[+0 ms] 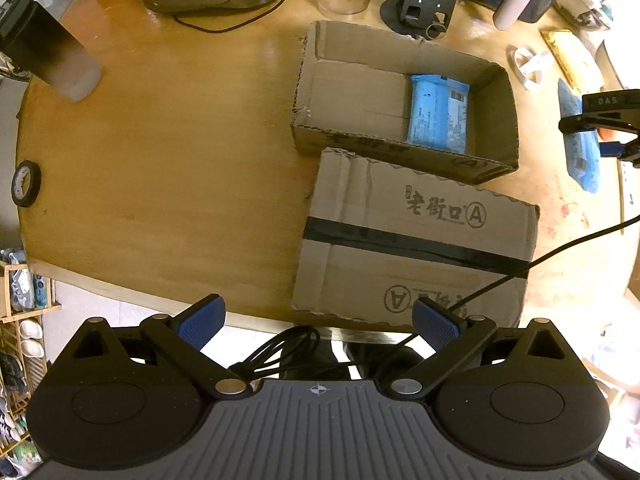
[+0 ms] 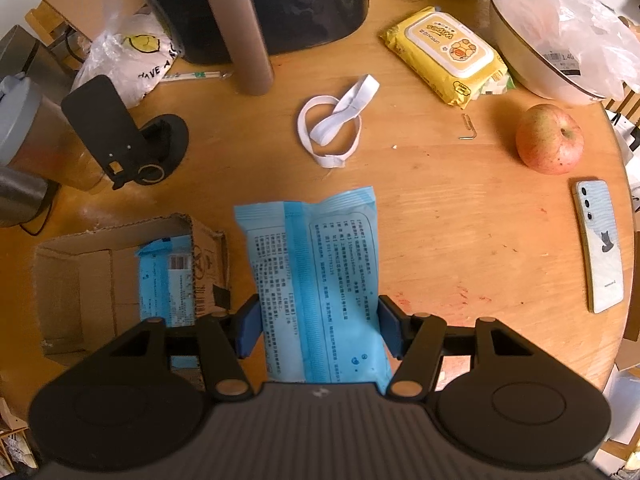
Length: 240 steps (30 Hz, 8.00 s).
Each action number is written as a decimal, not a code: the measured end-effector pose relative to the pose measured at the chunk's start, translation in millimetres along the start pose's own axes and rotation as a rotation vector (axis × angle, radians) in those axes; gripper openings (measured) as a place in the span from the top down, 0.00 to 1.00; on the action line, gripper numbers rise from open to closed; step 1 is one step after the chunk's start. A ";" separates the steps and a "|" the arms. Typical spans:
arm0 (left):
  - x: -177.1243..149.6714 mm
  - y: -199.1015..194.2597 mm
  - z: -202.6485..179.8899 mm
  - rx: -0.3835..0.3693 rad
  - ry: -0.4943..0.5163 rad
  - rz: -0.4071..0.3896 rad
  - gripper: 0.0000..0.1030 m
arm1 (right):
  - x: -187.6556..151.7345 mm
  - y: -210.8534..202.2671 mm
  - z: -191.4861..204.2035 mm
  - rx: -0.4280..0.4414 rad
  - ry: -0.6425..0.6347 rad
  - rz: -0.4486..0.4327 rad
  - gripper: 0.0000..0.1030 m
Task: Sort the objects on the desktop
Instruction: 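Lift the blue packet with the right gripper toward the open box, then lower the held packet into the box beside the first packet, then open the right gripper to release the packet in the box, then raise the right tool up and away from the open box, then move both tools toward the taped cardboard box beside the open box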
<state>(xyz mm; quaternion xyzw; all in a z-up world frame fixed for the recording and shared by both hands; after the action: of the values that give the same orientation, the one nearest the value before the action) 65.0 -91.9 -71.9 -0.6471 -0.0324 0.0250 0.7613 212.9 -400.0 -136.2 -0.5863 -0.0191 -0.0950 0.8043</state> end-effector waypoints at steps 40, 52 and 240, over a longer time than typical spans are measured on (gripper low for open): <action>6.7 15.6 63.4 -0.007 -0.012 -0.002 0.00 | -6.5 25.8 89.8 0.016 -0.035 0.012 0.43; 8.4 21.0 81.3 -0.016 -0.010 -0.004 0.00 | -11.4 36.3 121.5 0.021 -0.046 0.016 0.43; 28.8 -11.3 -9.2 0.027 0.123 -0.060 0.00 | -59.8 -25.2 64.2 -0.019 -0.070 0.029 0.00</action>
<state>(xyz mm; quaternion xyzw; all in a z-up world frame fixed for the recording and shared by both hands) 94.4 -100.5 -61.7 -0.6357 -0.0048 -0.0373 0.7710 155.0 -338.9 -101.0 -0.5972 -0.0379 -0.0630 0.7987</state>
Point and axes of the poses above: each gripper's, at about its wrist camera, not at the fingertips, and y roughly the way its jaws point, z to its left, x to its top, the point moved 1 cm from there along y, roughly the way its jaws point, and after that the axes turned 11 degrees about x, right-handed, at the moved point
